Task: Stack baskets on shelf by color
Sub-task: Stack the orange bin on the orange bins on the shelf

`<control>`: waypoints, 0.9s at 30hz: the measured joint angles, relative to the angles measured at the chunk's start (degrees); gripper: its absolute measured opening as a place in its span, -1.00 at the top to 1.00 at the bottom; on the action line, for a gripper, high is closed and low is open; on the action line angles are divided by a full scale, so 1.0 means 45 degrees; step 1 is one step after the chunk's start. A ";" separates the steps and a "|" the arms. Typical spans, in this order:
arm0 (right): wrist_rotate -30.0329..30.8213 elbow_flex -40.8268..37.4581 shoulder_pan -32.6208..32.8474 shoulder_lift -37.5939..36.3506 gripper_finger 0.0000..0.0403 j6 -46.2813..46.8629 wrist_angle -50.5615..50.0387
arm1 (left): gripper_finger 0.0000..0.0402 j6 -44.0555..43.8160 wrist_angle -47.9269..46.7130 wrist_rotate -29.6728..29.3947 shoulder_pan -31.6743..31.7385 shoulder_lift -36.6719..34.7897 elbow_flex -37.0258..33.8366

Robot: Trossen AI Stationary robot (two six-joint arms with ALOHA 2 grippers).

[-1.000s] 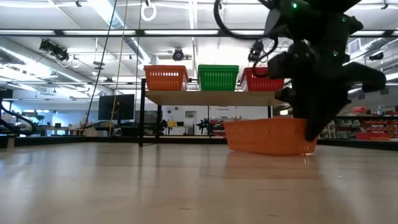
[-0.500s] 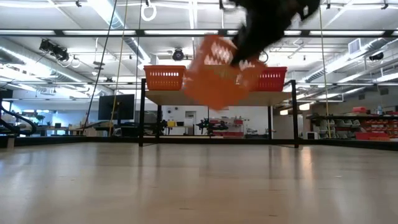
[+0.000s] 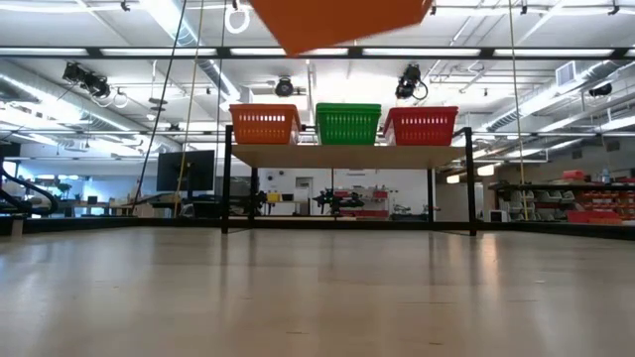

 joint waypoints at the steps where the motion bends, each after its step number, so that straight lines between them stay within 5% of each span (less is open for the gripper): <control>1: -0.0018 0.0011 0.0112 0.0000 0.95 -0.0005 0.0101 | 0.13 0.0730 0.0048 0.0203 -0.0020 0.0013 0.0000; 6: -0.0927 0.0016 0.0342 0.0000 0.95 0.0370 0.0915 | 0.13 0.3818 0.0655 0.1406 0.0072 0.0243 0.0005; 14: -0.2887 0.0012 0.0189 0.0000 0.95 0.1819 0.3525 | 0.13 0.4760 0.2350 0.3237 0.0320 0.1045 0.0015; 18: -0.2935 0.0012 0.0206 0.0000 0.95 0.1771 0.3463 | 0.13 0.5150 0.2408 0.4246 0.0277 0.1636 0.0011; 27: -0.2346 0.0012 0.0104 0.0000 0.90 0.1712 0.3281 | 0.25 0.5110 0.2528 0.4240 -0.0080 0.1899 -0.0005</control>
